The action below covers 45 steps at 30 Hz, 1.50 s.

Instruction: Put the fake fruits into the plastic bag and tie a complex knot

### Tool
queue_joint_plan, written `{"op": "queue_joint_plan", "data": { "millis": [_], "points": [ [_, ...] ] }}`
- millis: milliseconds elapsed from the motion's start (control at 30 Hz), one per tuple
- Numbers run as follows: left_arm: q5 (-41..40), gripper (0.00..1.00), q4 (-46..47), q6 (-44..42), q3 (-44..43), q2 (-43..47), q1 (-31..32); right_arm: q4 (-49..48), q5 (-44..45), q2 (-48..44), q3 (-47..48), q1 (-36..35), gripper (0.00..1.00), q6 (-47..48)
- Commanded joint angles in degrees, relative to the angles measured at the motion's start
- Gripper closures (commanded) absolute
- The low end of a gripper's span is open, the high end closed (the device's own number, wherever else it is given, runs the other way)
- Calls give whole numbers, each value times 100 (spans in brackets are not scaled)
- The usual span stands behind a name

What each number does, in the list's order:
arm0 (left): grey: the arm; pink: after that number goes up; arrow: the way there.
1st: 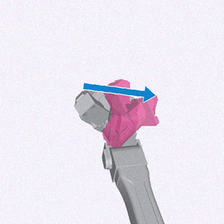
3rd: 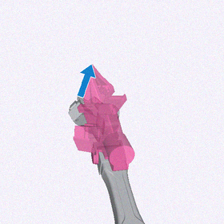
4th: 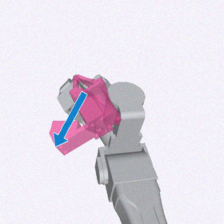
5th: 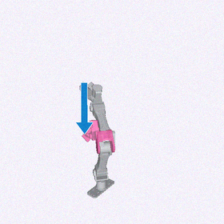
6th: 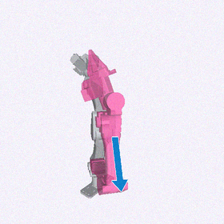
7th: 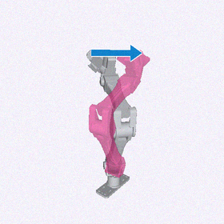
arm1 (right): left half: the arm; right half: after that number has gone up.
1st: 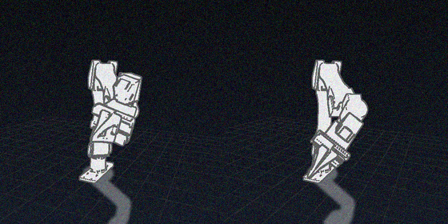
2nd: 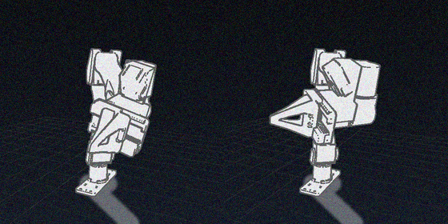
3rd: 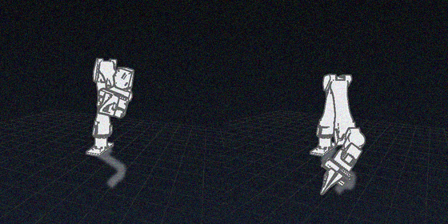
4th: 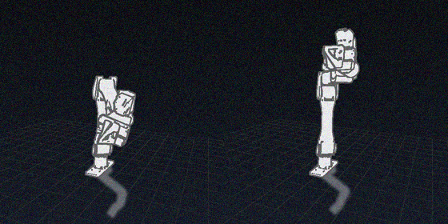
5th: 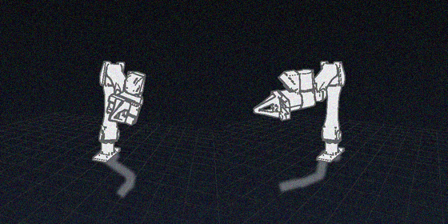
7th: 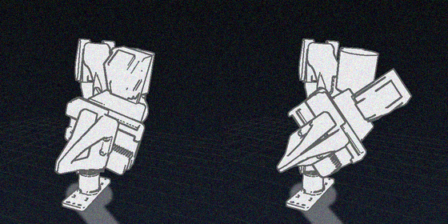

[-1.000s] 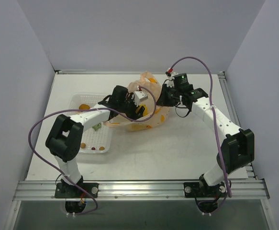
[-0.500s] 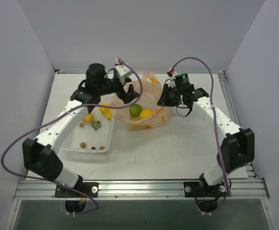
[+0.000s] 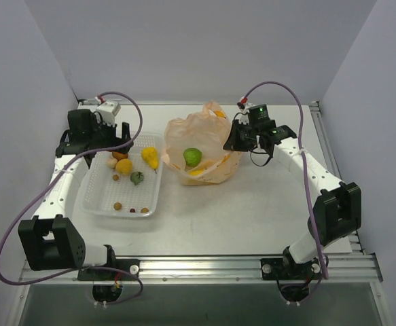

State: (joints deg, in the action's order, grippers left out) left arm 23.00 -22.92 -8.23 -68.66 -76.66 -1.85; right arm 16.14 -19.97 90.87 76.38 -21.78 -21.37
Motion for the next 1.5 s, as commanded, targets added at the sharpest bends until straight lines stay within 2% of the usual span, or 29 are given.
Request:
{"op": "queue_joint_plan", "data": {
  "millis": [0, 100, 400, 633, 867, 967, 1100, 1133, 1200, 1233, 1267, 1300, 1367, 1467],
  "points": [
    [-726, 3, -634, -495, 134, -208, -44, 29, -42, 71, 96, 16, 100, 10],
    [-1060, 4, -959, -601, -15, -778, -53, 30, -16, 89, 132, 25, 100, 45],
    [-1061, 12, -978, -654, -183, -1983, -44, 47, 89, 97, 114, 25, 100, 124],
    [-1290, 13, -715, -557, 116, -2300, -35, 82, 116, 80, 44, 130, 100, 150],
    [-1307, 15, -276, -232, -68, -2678, 62, 82, 63, 97, 9, 121, 100, 124],
    [-1159, 23, -239, -188, -121, -2705, 114, 82, 54, 71, 0, 121, 100, 133],
    [-842, 46, -555, -144, -252, -2416, 132, 91, 63, 19, -9, 121, 100, 177],
    [-598, 60, -669, -118, -357, -2154, 132, 82, 54, 10, -26, 121, 100, 194],
    [-403, 71, -828, 40, -455, -1758, 123, 91, 54, -34, -53, 113, 100, 212],
    [-228, 72, -750, 136, -525, -1294, 132, 82, 63, -43, -70, 113, 100, 220],
    [270, 71, -514, 329, -586, -1098, 132, 82, 63, -52, -123, 113, 100, 220],
    [414, 71, -382, 461, -665, -922, 219, 73, 63, -43, -141, 95, 100, 220],
    [808, 71, 117, 786, -1006, -614, 613, 73, 63, -17, -158, 60, 100, 221],
    [881, 71, 969, 988, -1254, -464, 1254, 56, 54, 18, -123, 16, 100, 194]
  ]
}}
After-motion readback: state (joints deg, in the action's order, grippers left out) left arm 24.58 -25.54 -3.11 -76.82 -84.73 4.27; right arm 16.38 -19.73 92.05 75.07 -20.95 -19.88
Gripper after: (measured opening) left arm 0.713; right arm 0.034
